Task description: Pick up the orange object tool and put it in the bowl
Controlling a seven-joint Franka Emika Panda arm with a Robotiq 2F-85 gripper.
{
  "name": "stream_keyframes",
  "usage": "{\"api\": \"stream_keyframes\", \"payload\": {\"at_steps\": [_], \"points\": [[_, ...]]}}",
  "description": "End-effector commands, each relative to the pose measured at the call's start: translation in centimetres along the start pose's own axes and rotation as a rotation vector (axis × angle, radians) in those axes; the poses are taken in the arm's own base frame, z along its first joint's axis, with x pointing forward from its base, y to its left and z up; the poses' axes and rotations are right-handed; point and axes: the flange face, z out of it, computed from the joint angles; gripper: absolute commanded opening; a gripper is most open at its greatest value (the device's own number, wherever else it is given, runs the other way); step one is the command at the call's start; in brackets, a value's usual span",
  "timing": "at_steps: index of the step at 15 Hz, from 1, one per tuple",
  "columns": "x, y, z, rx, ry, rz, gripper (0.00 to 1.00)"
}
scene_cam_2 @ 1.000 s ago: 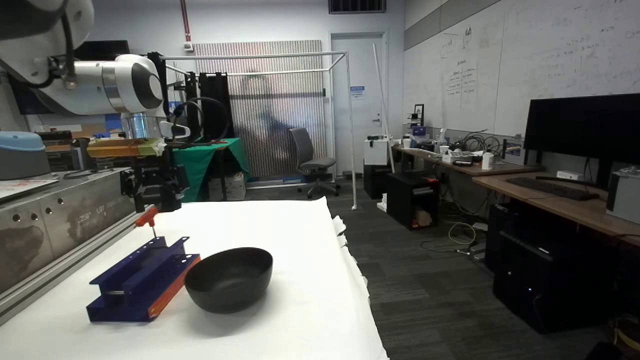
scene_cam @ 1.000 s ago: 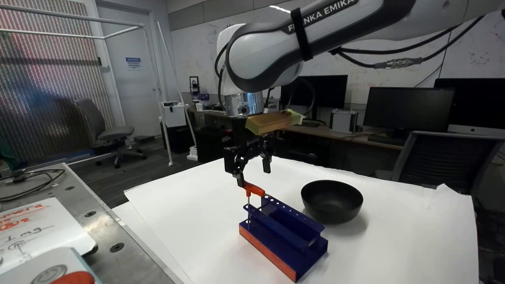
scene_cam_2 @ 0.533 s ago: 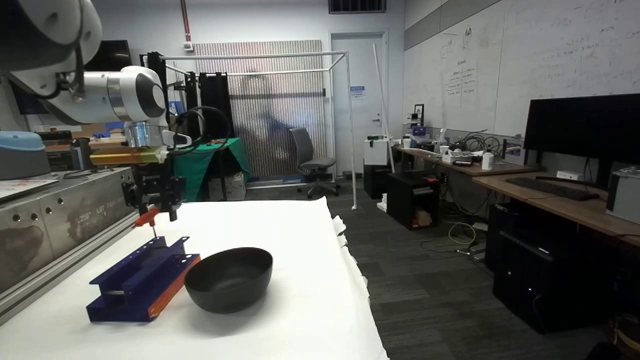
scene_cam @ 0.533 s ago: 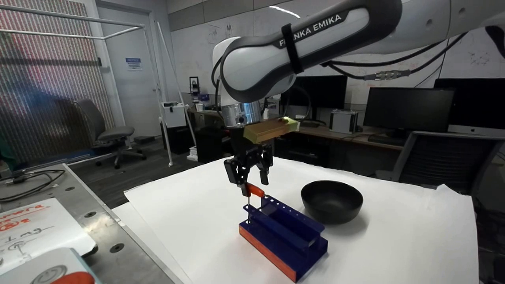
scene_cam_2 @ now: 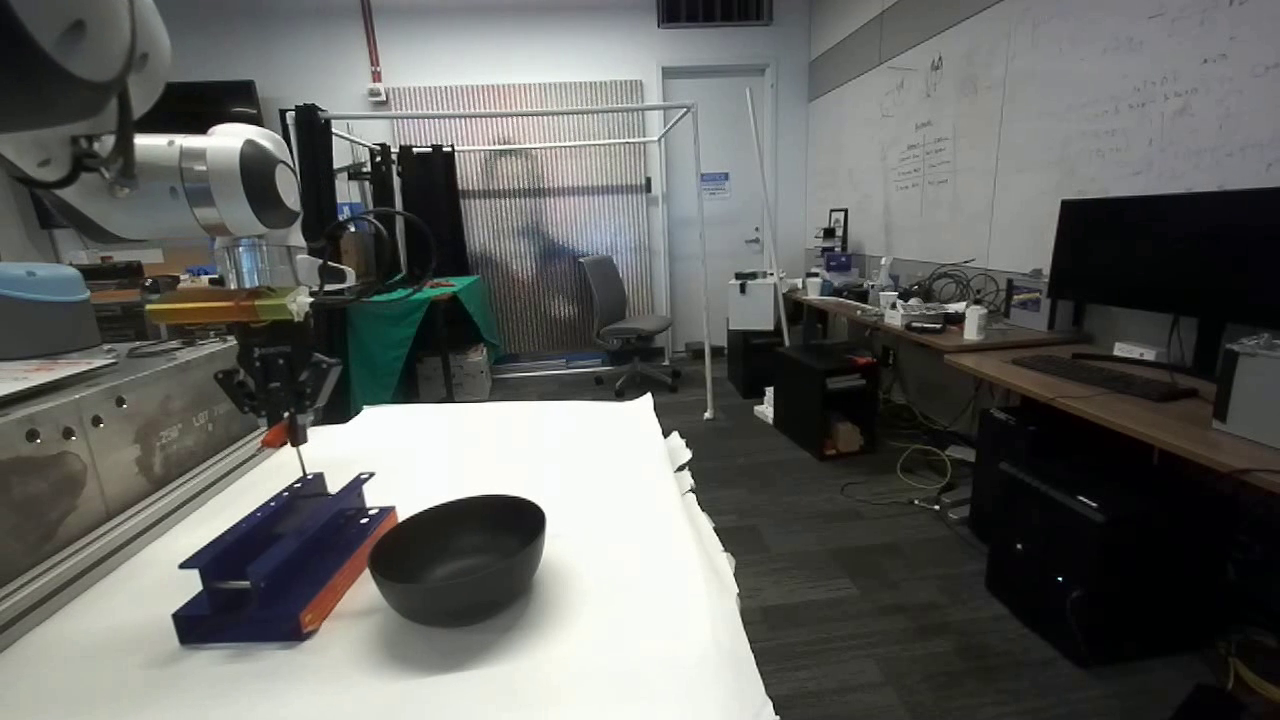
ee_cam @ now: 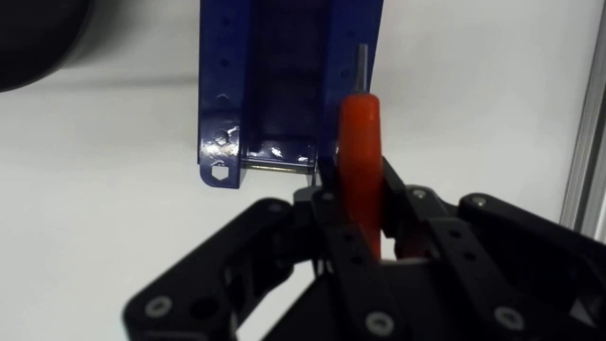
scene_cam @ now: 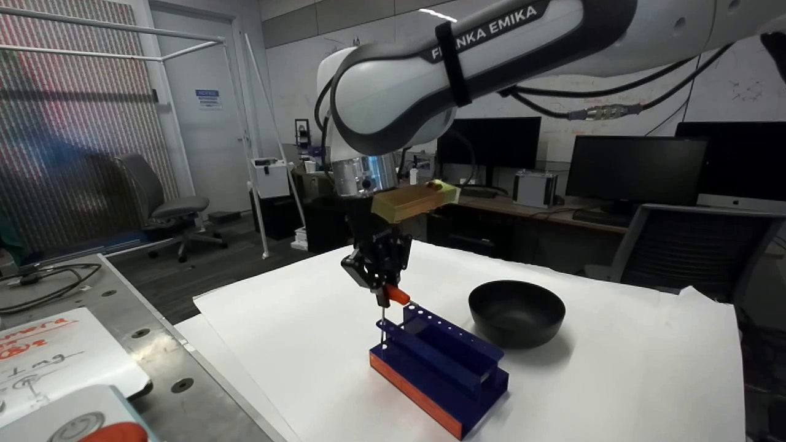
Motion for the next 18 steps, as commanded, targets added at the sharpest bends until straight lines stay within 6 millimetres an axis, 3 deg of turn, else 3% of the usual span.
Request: {"api": "stream_keyframes", "payload": {"at_steps": [1, 6, 9, 13, 18], "points": [[-2.8, -0.8, -5.2, -0.002, 0.061, -0.024, 0.06], [-7.3, 0.4, -13.5, -0.038, 0.156, 0.098, 0.07], [-8.6, 3.1, -15.2, -0.100, 0.177, 0.249, 0.06], [-8.3, 8.4, -12.5, -0.196, 0.117, 0.444, 0.07], [-7.3, 14.2, -5.5, -0.262, -0.128, 0.631, 0.07]]}}
